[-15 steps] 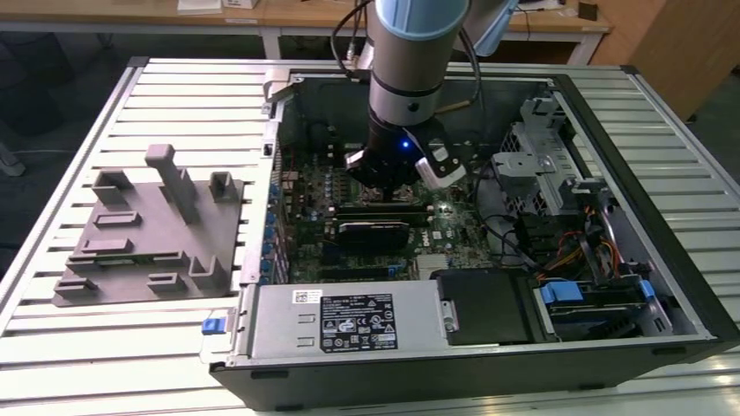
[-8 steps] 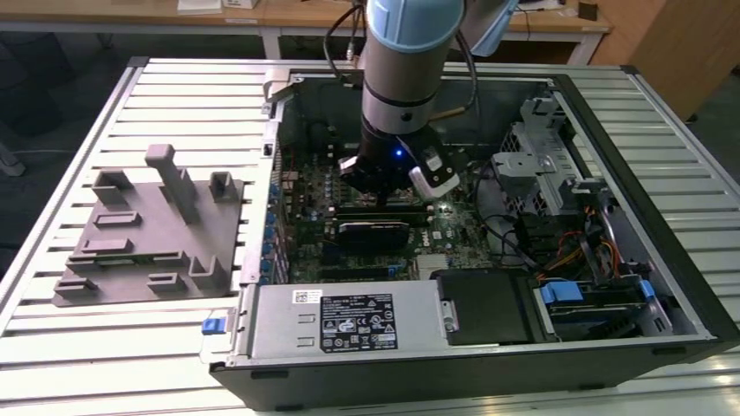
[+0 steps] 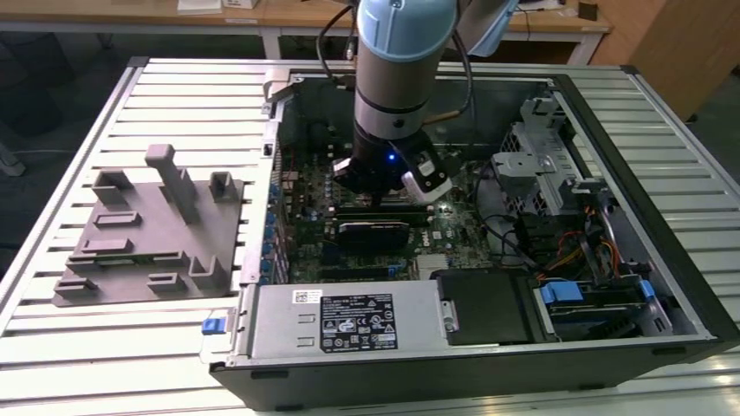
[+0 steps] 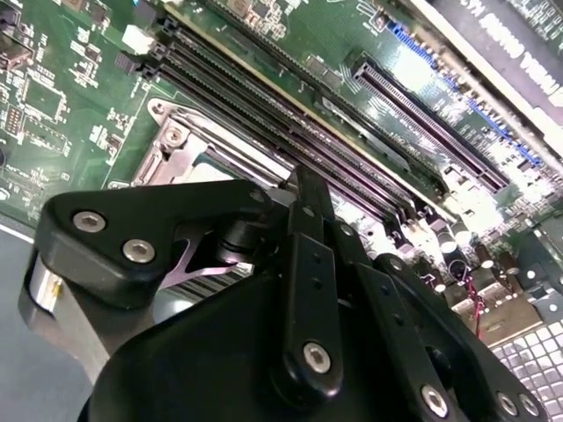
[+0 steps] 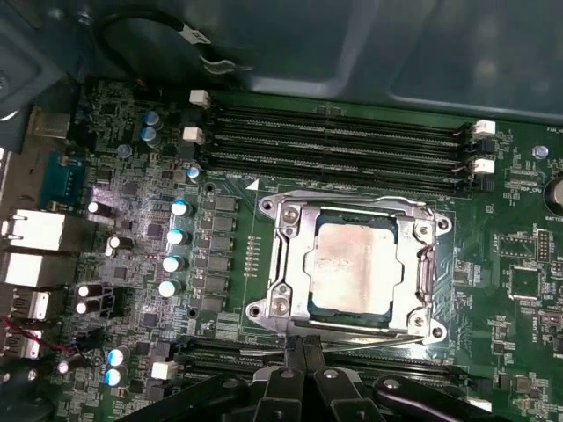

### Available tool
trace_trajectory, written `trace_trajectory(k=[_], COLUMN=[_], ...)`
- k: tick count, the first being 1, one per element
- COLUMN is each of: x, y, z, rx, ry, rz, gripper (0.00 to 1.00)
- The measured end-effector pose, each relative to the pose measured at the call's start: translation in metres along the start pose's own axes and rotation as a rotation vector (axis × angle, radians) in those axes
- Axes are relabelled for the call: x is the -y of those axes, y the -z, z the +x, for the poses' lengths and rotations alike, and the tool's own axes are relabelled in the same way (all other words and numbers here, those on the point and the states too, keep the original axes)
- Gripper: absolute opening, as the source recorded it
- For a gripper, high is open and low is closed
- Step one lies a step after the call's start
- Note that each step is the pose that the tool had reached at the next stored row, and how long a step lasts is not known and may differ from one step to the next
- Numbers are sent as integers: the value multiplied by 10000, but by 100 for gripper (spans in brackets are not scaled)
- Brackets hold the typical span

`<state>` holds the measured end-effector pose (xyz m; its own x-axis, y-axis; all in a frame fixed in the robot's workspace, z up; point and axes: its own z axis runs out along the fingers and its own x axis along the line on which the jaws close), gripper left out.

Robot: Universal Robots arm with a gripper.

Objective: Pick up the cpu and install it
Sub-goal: 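Install the second cpu locking lever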

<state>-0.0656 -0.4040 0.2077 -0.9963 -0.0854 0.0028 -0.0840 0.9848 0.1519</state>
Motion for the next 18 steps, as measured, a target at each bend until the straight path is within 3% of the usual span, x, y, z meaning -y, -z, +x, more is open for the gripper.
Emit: trace_trajectory(k=[5, 11, 18], x=[40, 61, 75], y=[-4, -7, -15], z=[25, 57, 78], rx=[10, 30, 36], ry=[1, 4, 6], rz=[-121, -361, -440], gripper=[11, 11, 11])
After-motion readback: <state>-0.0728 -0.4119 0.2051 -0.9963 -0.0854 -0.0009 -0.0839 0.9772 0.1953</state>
